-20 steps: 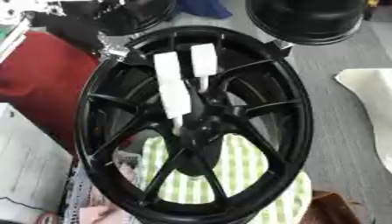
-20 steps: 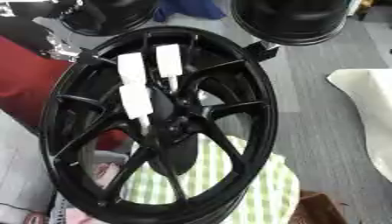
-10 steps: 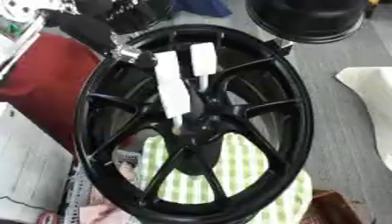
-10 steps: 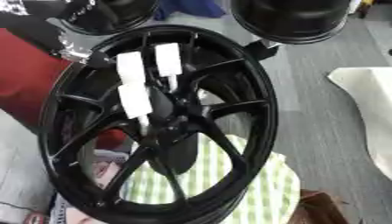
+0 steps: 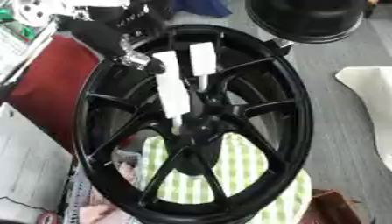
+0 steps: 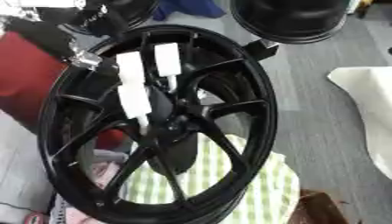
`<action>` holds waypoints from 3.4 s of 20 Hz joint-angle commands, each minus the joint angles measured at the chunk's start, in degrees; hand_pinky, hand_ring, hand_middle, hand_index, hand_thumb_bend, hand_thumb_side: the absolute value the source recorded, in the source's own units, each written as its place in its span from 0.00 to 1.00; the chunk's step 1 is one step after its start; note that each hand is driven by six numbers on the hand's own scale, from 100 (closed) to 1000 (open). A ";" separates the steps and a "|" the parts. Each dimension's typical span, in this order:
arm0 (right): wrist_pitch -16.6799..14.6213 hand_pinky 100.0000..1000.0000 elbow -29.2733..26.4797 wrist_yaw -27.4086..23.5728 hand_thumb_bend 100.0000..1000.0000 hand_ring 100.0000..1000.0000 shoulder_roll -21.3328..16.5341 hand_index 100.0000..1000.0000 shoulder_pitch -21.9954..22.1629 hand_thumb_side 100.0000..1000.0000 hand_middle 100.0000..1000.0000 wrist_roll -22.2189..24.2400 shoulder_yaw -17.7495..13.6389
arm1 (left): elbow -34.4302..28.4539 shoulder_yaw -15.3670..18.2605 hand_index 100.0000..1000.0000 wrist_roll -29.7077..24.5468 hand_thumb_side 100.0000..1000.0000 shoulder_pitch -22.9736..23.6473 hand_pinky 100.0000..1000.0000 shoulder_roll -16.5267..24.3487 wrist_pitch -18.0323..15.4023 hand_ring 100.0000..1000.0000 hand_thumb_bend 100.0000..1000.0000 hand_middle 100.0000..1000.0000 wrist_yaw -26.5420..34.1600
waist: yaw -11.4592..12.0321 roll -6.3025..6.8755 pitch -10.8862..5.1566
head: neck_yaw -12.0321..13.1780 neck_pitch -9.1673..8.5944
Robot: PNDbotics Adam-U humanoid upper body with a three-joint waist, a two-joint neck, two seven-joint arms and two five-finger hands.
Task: Pull the pin out of the wheel hub.
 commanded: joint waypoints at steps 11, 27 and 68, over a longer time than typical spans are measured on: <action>-0.62 0.71 0.02 -0.47 0.06 0.64 -0.64 0.70 -0.69 0.47 0.61 -0.13 -0.49 | 1.47 -0.20 0.84 -0.83 0.31 -0.92 0.84 -0.53 0.84 0.83 0.49 0.72 -3.46 | -0.28 -0.21 -0.60 | 0.42 -0.35; -0.88 0.71 0.24 -0.59 0.07 0.64 -0.23 0.70 -0.89 0.48 0.61 -0.09 -0.47 | 3.08 -0.60 0.83 -1.61 0.22 -0.63 0.84 -1.37 0.02 0.82 0.43 0.71 -5.53 | -0.53 -0.35 -0.41 | 0.59 -0.76; -1.54 0.72 1.63 -0.57 0.10 0.65 0.61 0.70 -1.23 0.47 0.60 -0.48 -0.36 | 4.85 -1.48 0.67 -4.29 0.22 -2.27 0.79 -3.34 -1.10 0.67 0.37 0.47 -11.00 | -0.60 -0.09 -0.32 | 1.17 -0.53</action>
